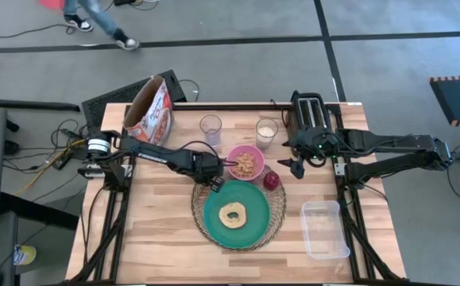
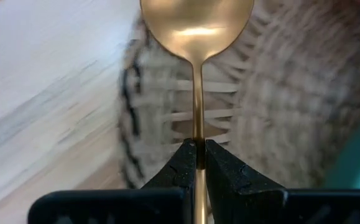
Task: Arrange a breakfast setting
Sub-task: Put the gold spoon to the left of the pink bowl, then return to Home Position
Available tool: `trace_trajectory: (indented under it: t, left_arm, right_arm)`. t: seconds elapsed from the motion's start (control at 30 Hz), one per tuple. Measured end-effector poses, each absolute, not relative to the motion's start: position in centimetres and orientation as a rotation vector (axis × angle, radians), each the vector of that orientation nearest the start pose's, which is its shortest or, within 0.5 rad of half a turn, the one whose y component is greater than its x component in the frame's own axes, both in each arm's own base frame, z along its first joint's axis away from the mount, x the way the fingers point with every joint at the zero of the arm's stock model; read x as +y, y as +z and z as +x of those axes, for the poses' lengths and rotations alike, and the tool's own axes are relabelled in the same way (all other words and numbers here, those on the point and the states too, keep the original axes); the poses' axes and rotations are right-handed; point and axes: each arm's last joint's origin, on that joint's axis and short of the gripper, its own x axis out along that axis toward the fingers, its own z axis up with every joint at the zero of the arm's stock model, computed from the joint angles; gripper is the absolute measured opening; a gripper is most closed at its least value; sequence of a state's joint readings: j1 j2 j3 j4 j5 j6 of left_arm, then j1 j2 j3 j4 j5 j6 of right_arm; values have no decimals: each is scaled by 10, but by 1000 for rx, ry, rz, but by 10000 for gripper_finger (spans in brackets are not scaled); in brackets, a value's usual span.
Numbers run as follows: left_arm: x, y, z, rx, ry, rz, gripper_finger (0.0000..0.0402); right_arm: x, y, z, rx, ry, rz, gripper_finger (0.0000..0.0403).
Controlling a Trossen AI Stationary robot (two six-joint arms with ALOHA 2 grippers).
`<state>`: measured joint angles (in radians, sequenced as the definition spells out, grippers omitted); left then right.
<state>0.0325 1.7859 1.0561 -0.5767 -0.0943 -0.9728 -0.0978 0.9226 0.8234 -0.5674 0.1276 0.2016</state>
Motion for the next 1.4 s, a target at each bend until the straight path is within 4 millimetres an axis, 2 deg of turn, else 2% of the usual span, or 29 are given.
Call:
trace_trajectory:
  t: [0.2,0.43,0.57,0.77,0.9,1.0,1.07,1.2,1.3,1.4]
  left_arm:
    - [14,150,327,1120,702,-798,23]
    - [14,150,326,1137,688,-810,114]
    - [13,162,323,1154,654,-823,149]
    - [13,220,317,1098,623,-789,158]
    - [14,267,308,961,538,-717,154]
    - [15,298,294,849,502,-623,144]
    - [15,316,282,782,476,-571,131]
    - [14,349,255,657,404,-429,85]
    - [11,368,237,583,336,-329,40]
    - [10,384,217,515,296,-281,7]
  right_arm:
    - [-22,290,185,644,-284,184,360]
    - [-22,290,185,643,-285,188,360]
    - [-22,290,185,641,-290,202,360]
    - [-22,290,185,634,-295,219,360]
    - [-22,292,187,607,-296,229,360]
    - [-23,297,190,538,-310,296,360]
    - [-23,306,190,488,-303,301,360]
    - [-23,341,188,364,-279,275,350]
    - [-22,363,186,305,-263,265,320]
    - [-20,376,183,241,-226,270,272]
